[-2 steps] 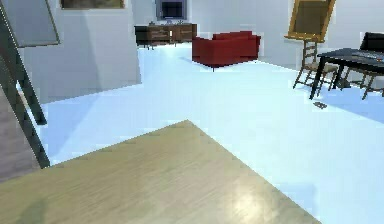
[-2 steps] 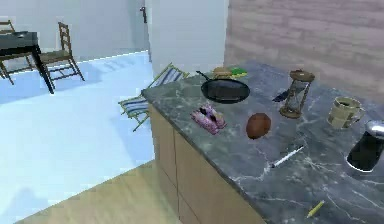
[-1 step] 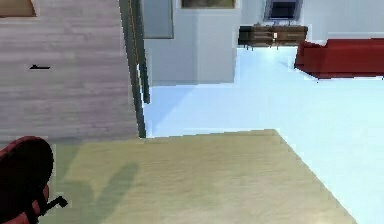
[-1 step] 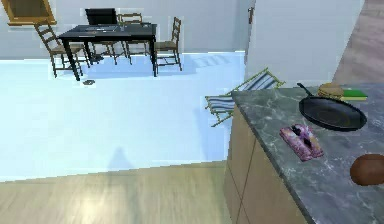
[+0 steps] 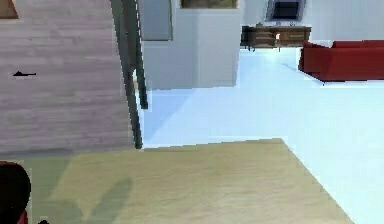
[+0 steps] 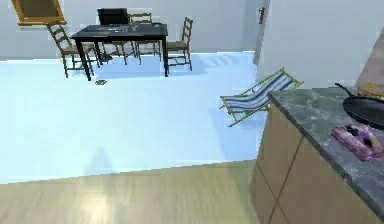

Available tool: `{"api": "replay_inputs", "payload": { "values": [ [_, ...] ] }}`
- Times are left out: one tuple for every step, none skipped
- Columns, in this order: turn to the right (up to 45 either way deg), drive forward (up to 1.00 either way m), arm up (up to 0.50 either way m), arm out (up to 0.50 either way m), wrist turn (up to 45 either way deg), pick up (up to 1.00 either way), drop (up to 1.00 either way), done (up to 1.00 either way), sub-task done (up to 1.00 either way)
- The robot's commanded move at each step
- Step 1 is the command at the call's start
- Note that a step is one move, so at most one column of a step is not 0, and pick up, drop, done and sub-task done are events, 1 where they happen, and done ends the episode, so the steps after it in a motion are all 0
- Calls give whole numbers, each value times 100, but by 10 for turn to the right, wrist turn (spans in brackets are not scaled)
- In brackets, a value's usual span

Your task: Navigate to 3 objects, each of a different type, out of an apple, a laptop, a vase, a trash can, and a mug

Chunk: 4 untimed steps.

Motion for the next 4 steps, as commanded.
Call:
{"api": "replay_inputs", "payload": {
  "values": [
    [450,0,0,0,0,0,0,0,0],
    [330,0,0,0,0,0,0,0,0],
    [0,100,0,0,0,0,0,0,0],
    [0,100,0,0,0,0,0,0,0]
  ]
}}
